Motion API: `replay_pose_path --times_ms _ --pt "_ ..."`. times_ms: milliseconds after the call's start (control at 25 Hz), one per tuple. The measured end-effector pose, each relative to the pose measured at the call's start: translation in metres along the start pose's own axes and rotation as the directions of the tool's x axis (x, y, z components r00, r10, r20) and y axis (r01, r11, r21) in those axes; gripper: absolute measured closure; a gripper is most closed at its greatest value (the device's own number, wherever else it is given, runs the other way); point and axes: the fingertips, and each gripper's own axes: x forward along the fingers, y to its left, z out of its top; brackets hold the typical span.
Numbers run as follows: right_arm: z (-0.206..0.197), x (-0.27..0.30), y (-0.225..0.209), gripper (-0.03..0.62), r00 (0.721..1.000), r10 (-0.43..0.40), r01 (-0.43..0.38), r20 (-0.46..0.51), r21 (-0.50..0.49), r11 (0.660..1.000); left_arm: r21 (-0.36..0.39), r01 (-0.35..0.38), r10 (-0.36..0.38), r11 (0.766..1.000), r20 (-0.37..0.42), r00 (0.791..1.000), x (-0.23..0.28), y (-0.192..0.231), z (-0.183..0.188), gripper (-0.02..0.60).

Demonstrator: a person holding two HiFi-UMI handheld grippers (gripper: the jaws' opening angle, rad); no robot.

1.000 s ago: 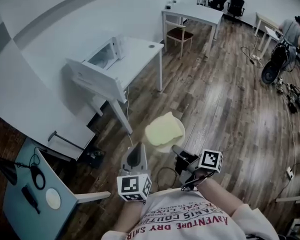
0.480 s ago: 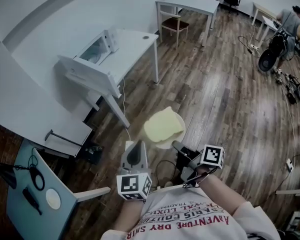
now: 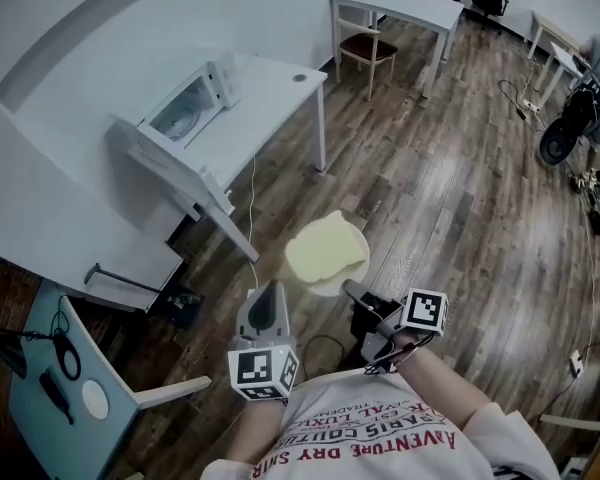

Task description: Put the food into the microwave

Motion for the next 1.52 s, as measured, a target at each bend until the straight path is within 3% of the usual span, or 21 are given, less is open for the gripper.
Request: replay_pose_path --times_ms 480,720,1080,1520 --pt "0.176 0.025 0.002 0.572 0.989 0.029 -0.035 -0.145 -0.038 0.999 -0.041 -0.120 0.122 0.992 0.037 0.992 0.156 -0.055 0.042 0.575" --pt "0.222 0.042 -0.008 0.572 0.986 0.038 -0.040 -0.162 -0.010 0.999 0.023 -0.113 0.113 0.993 -0.008 0.994 0.203 -0.066 0.044 0.575" --pt "0.276 0.127 -0.017 0.572 0.988 0.015 -0.016 -0.151 -0.005 1.000 0.018 -0.115 0.115 0.993 -0.019 0.993 0.287 -0.003 0.052 0.575" --pt "0.333 0.285 0.008 0.572 0.991 0.021 -0.022 -0.134 -0.001 1.000 0.025 -0.097 0.096 0.995 0.041 0.995 0.396 0.123 0.107 0.575"
